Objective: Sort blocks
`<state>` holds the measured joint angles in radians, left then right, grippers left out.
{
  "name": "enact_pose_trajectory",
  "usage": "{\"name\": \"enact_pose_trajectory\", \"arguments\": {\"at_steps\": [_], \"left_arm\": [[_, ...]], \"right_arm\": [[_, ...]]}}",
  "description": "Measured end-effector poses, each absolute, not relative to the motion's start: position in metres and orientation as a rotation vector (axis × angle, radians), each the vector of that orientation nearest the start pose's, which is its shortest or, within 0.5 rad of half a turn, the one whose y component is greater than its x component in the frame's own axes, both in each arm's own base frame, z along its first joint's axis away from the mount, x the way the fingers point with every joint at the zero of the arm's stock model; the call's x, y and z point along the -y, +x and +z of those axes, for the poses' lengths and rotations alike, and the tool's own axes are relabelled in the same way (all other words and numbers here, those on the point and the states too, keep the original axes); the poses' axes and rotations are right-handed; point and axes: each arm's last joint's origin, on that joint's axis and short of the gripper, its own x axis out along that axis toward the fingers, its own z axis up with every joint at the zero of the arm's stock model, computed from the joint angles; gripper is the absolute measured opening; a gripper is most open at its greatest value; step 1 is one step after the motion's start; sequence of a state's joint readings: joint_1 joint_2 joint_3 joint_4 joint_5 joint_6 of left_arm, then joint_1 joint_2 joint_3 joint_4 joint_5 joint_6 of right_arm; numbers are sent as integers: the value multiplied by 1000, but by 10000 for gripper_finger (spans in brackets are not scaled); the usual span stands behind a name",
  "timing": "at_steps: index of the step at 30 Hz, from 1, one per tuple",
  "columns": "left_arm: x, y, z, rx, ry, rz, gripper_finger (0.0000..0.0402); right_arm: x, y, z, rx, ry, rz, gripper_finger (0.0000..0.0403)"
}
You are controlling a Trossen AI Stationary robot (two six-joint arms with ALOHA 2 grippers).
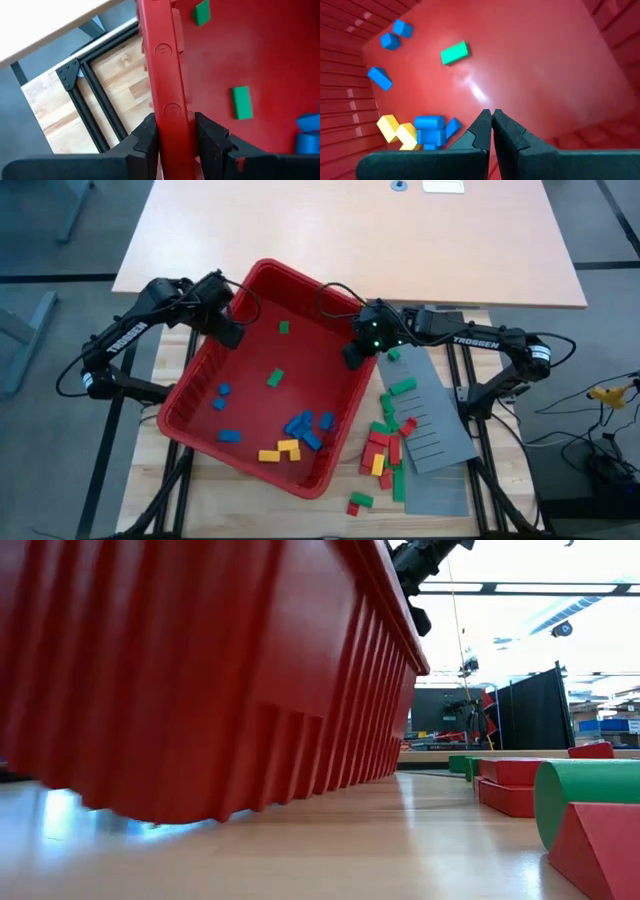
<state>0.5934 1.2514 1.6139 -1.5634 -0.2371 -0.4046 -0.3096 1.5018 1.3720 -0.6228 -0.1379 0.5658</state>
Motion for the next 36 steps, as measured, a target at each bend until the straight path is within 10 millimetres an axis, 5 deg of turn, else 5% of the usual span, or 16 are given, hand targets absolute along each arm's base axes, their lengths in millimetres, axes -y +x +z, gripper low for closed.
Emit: {"name": "enact_pose_trajectory", "arguments": {"at_steps": [10,18,27,36], "left_arm": [[-109,151,370,-1206,-595,954,83],[-110,152,359,-1239,-601,959,86],[-110,152,354,-1274,-551,963,247],[-110,151,356,-1266,-524,955,277]], "right_arm": [[95,309,329,-675,698,-367,0],[94,307,331,-669,691,-364,0],[88,285,362,-564,666,-344,0],[78,254,370,-656,688,-386,0]]}}
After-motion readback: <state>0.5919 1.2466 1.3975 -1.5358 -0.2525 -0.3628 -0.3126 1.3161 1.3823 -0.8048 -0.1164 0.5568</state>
